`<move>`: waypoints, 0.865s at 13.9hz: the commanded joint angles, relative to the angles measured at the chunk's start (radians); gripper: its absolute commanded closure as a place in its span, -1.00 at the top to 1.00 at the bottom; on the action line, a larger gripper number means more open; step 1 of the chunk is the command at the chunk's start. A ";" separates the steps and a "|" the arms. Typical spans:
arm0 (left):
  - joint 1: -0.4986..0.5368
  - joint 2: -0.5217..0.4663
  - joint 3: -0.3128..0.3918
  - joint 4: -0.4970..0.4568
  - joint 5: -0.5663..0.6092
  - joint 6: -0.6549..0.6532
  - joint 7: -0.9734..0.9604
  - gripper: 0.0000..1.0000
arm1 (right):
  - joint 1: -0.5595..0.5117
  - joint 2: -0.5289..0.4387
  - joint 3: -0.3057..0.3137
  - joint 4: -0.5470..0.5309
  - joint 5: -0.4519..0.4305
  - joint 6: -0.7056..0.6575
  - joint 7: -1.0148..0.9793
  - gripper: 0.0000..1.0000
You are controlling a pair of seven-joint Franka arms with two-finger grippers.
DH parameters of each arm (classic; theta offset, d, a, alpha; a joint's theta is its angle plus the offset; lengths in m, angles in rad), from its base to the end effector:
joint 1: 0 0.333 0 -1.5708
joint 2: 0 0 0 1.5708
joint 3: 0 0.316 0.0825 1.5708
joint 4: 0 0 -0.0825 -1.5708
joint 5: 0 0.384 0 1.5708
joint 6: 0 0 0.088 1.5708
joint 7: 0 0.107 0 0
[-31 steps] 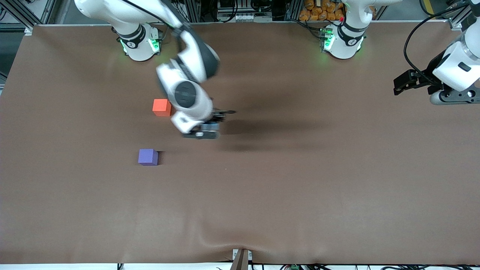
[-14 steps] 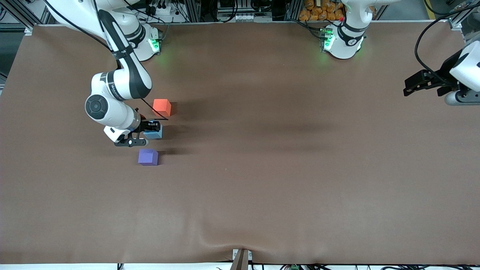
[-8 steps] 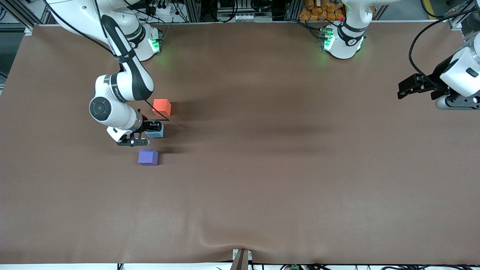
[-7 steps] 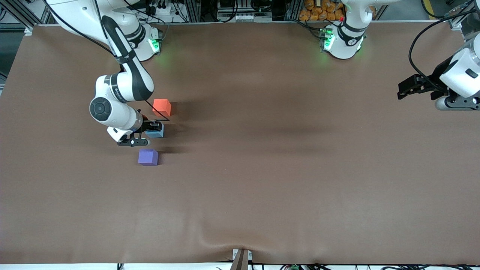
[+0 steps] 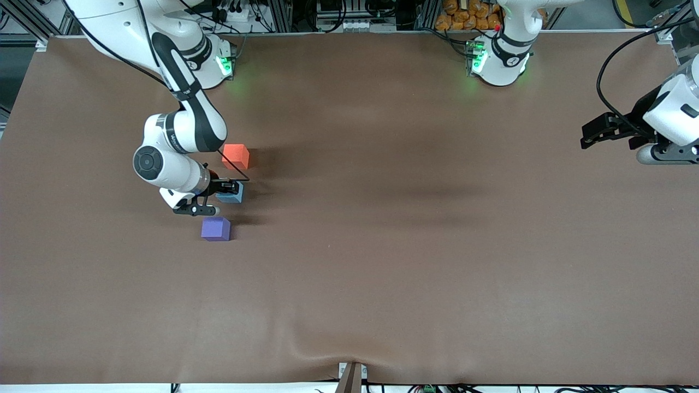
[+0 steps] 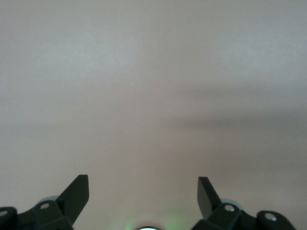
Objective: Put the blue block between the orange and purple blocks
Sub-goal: 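Lower the cube between the orange and purple cubes, open the right gripper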
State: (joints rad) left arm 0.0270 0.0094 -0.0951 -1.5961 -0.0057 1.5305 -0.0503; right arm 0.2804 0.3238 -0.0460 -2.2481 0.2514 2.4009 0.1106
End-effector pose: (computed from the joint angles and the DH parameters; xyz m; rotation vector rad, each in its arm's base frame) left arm 0.5505 -0.0379 0.6041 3.1371 -0.0280 -0.1180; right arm 0.5095 0.1229 0.2073 -3.0185 0.1138 0.2872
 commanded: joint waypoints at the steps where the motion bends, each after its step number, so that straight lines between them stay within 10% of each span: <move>1: -0.004 0.006 -0.005 0.012 0.015 0.003 0.017 1.00 | -0.036 -0.006 0.014 -0.016 0.014 0.018 -0.043 -1.00; 4: 0.001 0.006 -0.005 0.013 0.015 0.005 0.017 1.00 | -0.058 0.009 0.014 -0.016 0.014 0.023 -0.058 -1.00; 6: -0.007 0.006 -0.005 0.013 0.016 0.003 0.017 1.00 | -0.058 0.014 0.014 -0.015 0.014 0.023 -0.061 -0.11; 7: -0.009 0.006 -0.005 0.013 0.015 0.003 0.017 1.00 | -0.055 0.014 0.014 -0.015 0.015 0.024 -0.058 0.99; 12: -0.010 0.006 -0.005 0.013 0.015 0.003 0.017 1.00 | -0.023 -0.011 0.023 0.024 0.017 -0.069 -0.043 1.00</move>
State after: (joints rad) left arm 0.0210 0.0094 -0.0996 -1.5961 -0.0057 1.5314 -0.0498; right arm 0.2485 0.3380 -0.0357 -2.2450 0.2541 2.3872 0.0847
